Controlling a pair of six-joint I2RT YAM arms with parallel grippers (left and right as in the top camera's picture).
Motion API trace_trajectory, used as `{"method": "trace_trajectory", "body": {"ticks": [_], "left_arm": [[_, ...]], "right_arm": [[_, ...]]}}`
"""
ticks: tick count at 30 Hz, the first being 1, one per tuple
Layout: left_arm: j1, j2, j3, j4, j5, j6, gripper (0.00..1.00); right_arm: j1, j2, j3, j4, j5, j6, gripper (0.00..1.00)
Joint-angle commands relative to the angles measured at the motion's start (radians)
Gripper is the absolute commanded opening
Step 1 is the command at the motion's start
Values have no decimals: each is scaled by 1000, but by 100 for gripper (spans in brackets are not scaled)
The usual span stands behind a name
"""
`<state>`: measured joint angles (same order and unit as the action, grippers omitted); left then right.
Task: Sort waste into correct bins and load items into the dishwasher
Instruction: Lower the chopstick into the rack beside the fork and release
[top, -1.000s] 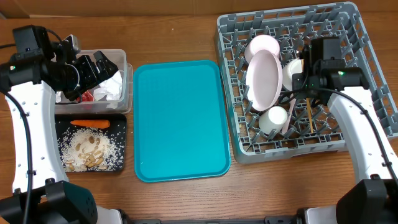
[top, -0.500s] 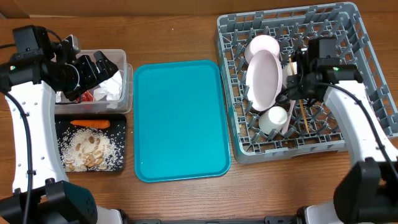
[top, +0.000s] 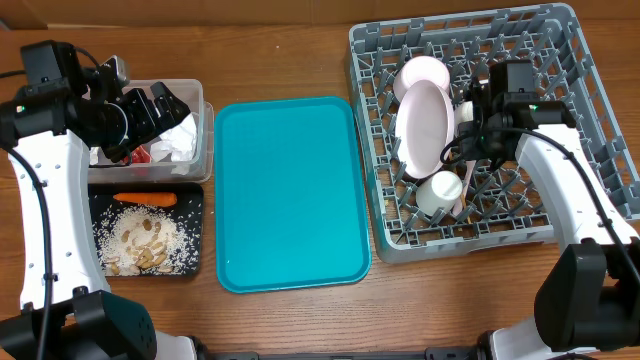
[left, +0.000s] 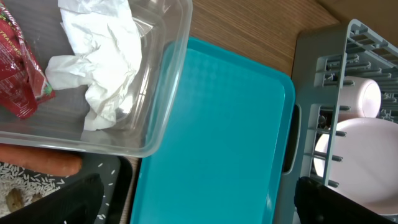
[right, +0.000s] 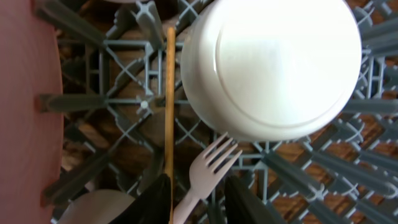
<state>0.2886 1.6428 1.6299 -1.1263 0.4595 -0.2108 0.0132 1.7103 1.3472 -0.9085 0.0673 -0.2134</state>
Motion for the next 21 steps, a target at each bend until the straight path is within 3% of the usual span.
{"method": "trace_trajectory", "body": {"ticks": [1,6,8,13,21], "left_arm": [[-1,-22,24,1,1,-6,100],[-1,-22,24,1,1,-6,100],[-1,-22,24,1,1,-6,100],[-1,-22,24,1,1,-6,100],[-1,-22,24,1,1,-6,100]], "right_arm": [[-2,-51,58,-29,2,10,34],[-2,-153,125,-83,-2,64,36],[-2,-195,139,-81,-24,108,100],[-2,-297,143,-58,-179,162,100],[-2,-304,143,-63,-182,162,100]]}}
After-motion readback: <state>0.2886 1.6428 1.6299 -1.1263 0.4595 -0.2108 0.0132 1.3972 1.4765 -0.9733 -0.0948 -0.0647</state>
